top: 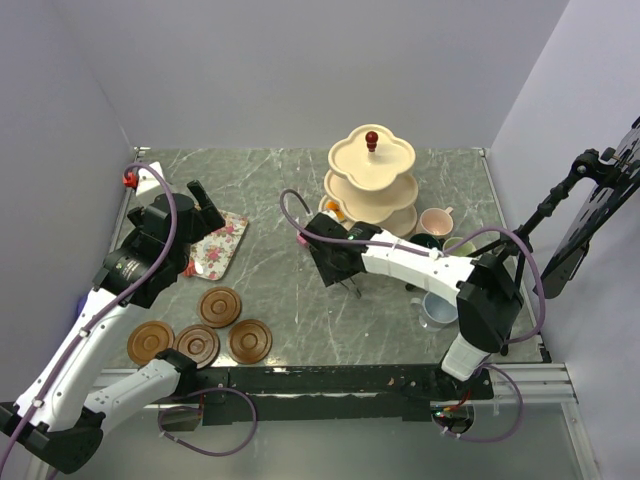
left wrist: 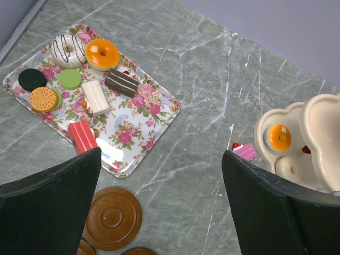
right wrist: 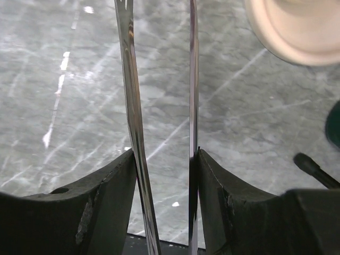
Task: Serve the afternoon tea
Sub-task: Pick up the clamp from the center of the board.
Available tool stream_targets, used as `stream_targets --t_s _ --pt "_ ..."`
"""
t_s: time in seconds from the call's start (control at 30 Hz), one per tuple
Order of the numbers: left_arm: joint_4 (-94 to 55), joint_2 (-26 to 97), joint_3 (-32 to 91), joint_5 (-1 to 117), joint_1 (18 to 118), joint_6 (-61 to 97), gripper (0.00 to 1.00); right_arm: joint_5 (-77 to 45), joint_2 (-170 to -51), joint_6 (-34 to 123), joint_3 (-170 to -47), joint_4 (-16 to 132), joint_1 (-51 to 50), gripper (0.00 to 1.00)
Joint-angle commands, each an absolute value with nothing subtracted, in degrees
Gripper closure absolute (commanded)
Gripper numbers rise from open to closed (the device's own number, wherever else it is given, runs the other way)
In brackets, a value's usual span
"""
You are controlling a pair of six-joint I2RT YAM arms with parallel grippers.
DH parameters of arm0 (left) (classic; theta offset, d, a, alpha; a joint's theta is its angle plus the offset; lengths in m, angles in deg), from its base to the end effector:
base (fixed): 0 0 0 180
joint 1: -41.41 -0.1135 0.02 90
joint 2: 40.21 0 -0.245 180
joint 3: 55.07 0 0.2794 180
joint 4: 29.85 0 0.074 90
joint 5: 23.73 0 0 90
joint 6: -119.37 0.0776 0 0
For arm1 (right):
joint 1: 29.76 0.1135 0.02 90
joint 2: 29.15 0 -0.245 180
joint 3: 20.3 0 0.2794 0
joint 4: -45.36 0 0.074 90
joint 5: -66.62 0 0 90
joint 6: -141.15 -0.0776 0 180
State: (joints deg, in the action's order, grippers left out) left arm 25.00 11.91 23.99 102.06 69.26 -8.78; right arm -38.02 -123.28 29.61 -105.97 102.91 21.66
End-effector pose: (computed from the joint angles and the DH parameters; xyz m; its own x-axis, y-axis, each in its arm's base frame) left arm 0.2331 -0.0718 0.3694 -0.2773 -0.4202 -0.8640 -0.3170 0.8889 -0.3306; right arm 0.2489 0.2806 0.1806 -0.7841 -0.4133 -0.4630 -0.4347 0.8982 -0.0655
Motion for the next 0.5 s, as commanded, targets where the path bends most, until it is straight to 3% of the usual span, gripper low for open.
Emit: stream_targets --t_s 0.0,0.47 --pt "23.41 11.21 24.66 102.04 69.53 -8.16 0.0 -40.61 -122.41 28.83 -109.85 106.54 20.77 0.47" --pt "23.59 11.04 24.66 103.27 69.53 -8.15 0.0 -37.98 -119.77 34.09 -113.28 104.08 17.09 0.44"
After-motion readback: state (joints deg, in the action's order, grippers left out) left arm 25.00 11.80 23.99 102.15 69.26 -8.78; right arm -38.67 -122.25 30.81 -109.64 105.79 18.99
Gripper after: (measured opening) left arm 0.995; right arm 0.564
